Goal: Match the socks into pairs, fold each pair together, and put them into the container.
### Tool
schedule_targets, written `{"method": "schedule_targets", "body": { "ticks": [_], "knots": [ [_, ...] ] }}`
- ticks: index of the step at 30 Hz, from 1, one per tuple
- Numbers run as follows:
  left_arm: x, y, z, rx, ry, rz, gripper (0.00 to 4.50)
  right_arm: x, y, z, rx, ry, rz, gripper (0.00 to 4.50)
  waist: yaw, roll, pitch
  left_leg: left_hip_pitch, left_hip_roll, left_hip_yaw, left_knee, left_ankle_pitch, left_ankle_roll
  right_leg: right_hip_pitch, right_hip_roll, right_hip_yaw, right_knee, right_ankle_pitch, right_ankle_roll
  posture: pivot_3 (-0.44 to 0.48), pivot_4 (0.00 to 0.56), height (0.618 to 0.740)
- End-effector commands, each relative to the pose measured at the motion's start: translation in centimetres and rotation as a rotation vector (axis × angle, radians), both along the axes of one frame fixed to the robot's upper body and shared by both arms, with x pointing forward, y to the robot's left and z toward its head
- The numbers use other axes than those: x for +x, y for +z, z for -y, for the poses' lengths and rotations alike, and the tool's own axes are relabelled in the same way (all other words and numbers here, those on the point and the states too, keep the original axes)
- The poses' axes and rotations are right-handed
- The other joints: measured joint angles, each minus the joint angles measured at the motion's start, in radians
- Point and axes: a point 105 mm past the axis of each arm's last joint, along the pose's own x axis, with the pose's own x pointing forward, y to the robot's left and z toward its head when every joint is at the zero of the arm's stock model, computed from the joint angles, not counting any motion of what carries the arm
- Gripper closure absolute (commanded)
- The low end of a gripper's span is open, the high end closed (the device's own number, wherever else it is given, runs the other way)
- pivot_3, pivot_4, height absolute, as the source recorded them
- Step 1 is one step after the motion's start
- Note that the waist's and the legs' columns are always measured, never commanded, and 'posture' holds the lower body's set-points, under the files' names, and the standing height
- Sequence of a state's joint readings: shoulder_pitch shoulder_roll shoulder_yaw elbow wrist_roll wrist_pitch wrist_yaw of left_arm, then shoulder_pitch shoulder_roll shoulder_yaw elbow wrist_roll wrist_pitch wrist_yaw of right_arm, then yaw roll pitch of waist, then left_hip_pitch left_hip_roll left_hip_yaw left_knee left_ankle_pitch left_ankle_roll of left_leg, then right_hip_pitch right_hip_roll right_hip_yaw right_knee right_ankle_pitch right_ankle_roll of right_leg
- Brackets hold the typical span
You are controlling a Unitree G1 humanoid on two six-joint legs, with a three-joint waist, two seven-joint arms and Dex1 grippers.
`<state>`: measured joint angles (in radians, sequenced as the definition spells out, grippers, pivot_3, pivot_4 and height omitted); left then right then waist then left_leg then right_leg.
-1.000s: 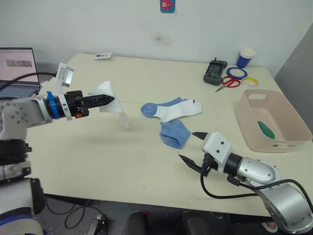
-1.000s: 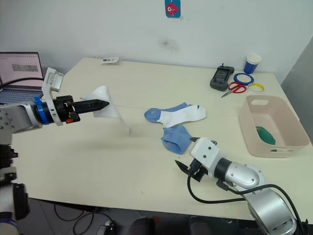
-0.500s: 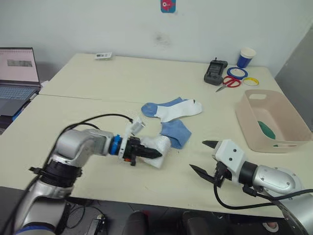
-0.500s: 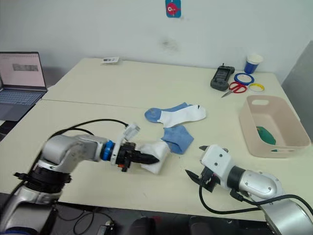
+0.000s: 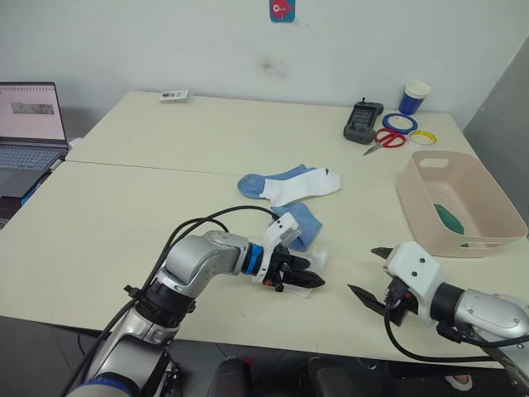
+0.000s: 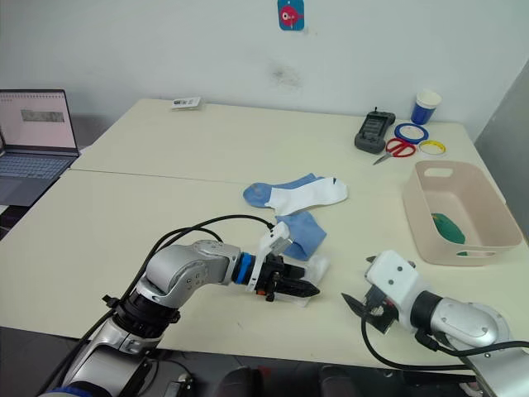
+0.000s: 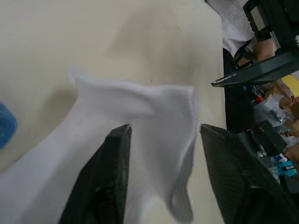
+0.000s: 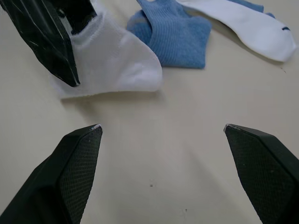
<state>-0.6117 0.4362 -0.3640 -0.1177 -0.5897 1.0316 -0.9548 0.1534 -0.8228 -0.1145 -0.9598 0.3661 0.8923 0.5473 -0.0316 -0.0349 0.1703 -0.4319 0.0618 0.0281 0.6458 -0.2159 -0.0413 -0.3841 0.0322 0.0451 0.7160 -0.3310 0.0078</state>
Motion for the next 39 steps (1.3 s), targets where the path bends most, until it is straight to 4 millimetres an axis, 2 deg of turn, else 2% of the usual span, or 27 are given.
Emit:
{"method": "schedule_targets", "body": {
  "ticks": [1,4,8,13,17,23,30,33,39],
  "knots": [
    [-0.3,3.2,-1.0,-0.064,-0.092,0.123,0.83,-0.9,2.3,-0.9,-0.013,0.069,0.102,0.0,-0.002,0.0,0.0,0.0,0.0,0.0,0.0,0.0,0.0,0.0,0.0,0.0,0.0,0.0,0.0,0.0,0.15,0.725],
    [0.3,4.3,-4.0,-0.023,-0.135,0.221,0.01,-1.0,2.4,-0.9,-0.017,0.083,0.098,0.0,-0.003,0.0,0.0,0.001,0.0,0.0,-0.001,0.0,0.0,0.0,0.002,0.0,0.0,0.0,0.0,0.0,0.15,0.725],
    [3.0,5.2,-8.8,0.063,-0.143,0.475,0.01,-1.2,2.2,-1.4,-0.006,0.106,0.09,0.0,0.0,0.001,0.0,0.001,0.0,-0.001,-0.001,0.0,0.0,0.0,0.002,-0.001,0.0,0.0,0.0,0.0,0.15,0.725],
    [3.7,3.7,-12.7,0.214,-0.282,0.651,0.01,-1.3,2.0,-2.2,0.007,0.139,0.084,0.0,0.002,0.001,0.0,0.0,0.001,0.001,-0.001,0.0,0.0,0.0,0.001,0.0,-0.001,0.0,0.0,0.0,0.15,0.725],
    [3.8,1.1,-14.8,0.349,-0.484,0.829,0.01,-1.5,1.6,-2.7,0.005,0.163,0.069,0.0,0.003,0.001,0.0,0.0,0.001,0.001,-0.001,0.0,0.0,0.0,0.0,0.0,-0.002,0.0,0.0,0.0,0.15,0.725],
    [4.9,-0.8,-13.4,0.317,-0.558,0.991,0.01,-1.6,1.1,-2.8,0.002,0.159,0.039,0.0,0.004,0.001,0.0,-0.001,0.001,0.002,0.0,0.0,0.0,0.0,0.0,-0.001,-0.002,0.0,0.0,0.0,0.15,0.725],
    [5.1,-1.6,-11.3,0.258,-0.588,1.074,0.01,-2.0,0.5,-2.7,-0.032,0.175,0.027,0.0,0.004,0.002,-0.001,-0.001,0.0,0.003,0.0,0.0,0.0,0.001,0.0,-0.001,-0.002,0.0,0.0,0.0,0.15,0.725],
    [4.7,-2.1,-10.8,0.234,-0.622,1.077,0.59,-2.3,0.2,-3.0,-0.042,0.196,0.025,0.0,0.004,0.002,-0.001,-0.001,0.0,0.003,0.0,0.0,0.0,0.001,0.0,-0.001,-0.002,0.0,0.0,0.0,0.15,0.725],
    [4.1,-2.9,-10.7,0.227,-0.668,1.06,2.5,-2.8,-0.6,-3.8,-0.121,0.286,0.051,0.0,0.003,0.002,-0.001,-0.001,0.0,0.003,0.0,0.0,0.0,0.001,0.001,-0.002,-0.002,0.0,0.0,0.0,0.15,0.725]
  ]
}}
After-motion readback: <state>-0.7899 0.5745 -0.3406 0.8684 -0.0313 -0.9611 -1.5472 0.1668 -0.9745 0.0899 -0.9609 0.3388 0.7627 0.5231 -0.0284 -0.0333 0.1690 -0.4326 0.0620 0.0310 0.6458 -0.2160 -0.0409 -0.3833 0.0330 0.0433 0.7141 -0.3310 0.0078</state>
